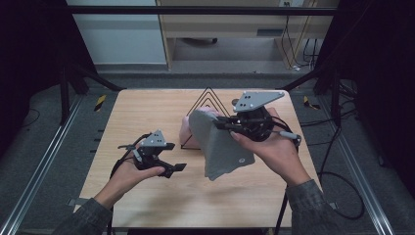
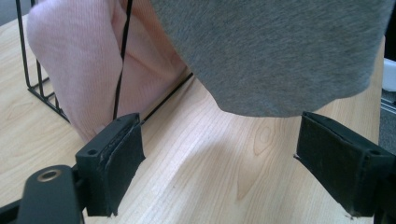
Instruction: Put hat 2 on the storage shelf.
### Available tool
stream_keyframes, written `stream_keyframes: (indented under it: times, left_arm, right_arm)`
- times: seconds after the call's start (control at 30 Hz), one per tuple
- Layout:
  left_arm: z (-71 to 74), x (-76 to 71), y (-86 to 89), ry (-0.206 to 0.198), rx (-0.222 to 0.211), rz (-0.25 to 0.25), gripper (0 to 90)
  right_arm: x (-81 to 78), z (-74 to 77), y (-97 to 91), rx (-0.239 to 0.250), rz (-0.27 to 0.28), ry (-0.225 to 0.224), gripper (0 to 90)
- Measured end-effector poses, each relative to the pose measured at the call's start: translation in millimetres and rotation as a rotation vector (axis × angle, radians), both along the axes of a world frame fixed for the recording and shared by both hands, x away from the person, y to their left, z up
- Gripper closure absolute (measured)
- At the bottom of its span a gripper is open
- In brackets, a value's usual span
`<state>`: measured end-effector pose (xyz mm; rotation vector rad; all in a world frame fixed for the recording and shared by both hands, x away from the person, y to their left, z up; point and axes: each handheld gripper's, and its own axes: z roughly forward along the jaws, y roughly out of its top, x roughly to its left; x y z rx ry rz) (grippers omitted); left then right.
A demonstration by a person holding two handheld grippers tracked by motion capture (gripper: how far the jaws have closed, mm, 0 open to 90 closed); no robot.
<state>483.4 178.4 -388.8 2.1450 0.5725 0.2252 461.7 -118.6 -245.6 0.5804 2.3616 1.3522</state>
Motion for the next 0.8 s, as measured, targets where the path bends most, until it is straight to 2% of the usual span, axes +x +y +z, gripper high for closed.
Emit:
stream_keyframes:
  times: [0.17, 0.43, 0.57, 0.67, 0.8]
  left_arm:
    - [7.4, 7.9, -1.3, 0.001, -0.007, 0.002, 14.5]
    - [17.9, 20.6, -7.7, -0.016, -0.006, -0.014, 18.0]
    - [20.7, 24.7, -11.8, -0.025, 0.006, -0.037, 19.1]
    - [21.5, 27.2, -13.1, -0.038, -0.001, -0.038, 21.2]
    - [19.0, 33.0, -16.2, -0.031, 0.003, -0.048, 24.9]
  right_arm:
    - [-1.4, 5.8, 3.8, -0.002, 0.008, -0.003, 85.8]
    - [-2.6, 4.7, 11.3, -0.007, 0.027, 0.002, 85.8]
    - [-3.1, 3.5, 15.1, -0.006, 0.037, 0.002, 85.8]
    - [-3.9, 1.5, 17.1, -0.005, 0.038, 0.003, 85.7]
    - [-3.6, -4.2, 19.9, -0.008, 0.044, 0.014, 85.8]
